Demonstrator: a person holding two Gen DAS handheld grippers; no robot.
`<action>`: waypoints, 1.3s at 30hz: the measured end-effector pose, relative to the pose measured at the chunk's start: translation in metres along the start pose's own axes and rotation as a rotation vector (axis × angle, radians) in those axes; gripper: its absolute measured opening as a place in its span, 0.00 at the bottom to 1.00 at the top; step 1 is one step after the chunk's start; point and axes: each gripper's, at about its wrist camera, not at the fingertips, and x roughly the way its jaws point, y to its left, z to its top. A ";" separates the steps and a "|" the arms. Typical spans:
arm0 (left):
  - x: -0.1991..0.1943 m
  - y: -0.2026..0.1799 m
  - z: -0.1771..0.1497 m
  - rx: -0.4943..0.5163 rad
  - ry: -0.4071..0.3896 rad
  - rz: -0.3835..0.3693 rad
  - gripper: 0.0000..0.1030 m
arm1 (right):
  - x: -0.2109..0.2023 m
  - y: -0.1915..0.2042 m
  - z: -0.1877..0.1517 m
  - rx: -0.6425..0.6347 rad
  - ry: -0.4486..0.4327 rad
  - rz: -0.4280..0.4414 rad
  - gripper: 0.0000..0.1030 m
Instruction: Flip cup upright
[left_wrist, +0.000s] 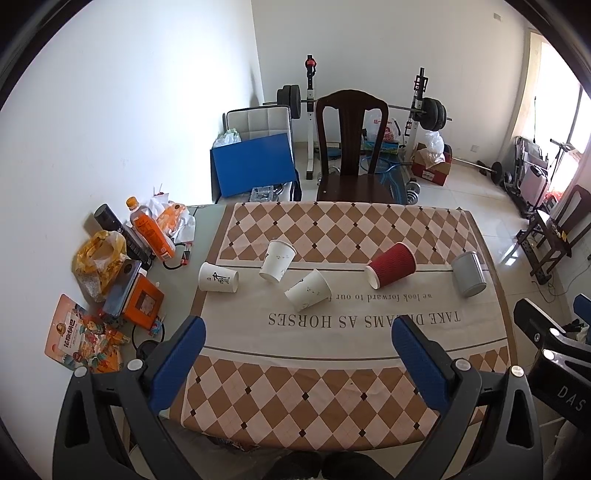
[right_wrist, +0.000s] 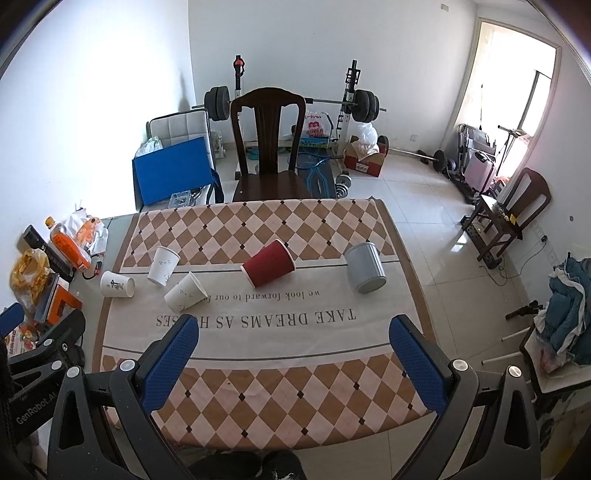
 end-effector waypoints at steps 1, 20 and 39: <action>0.000 0.001 -0.001 -0.001 -0.002 0.000 1.00 | 0.000 0.001 0.000 0.000 -0.002 0.001 1.00; -0.002 -0.001 0.005 0.000 0.001 -0.004 1.00 | -0.002 0.001 0.000 0.005 -0.004 0.003 1.00; 0.000 0.000 0.010 -0.003 -0.001 -0.004 1.00 | -0.004 0.001 0.000 0.006 -0.010 0.005 1.00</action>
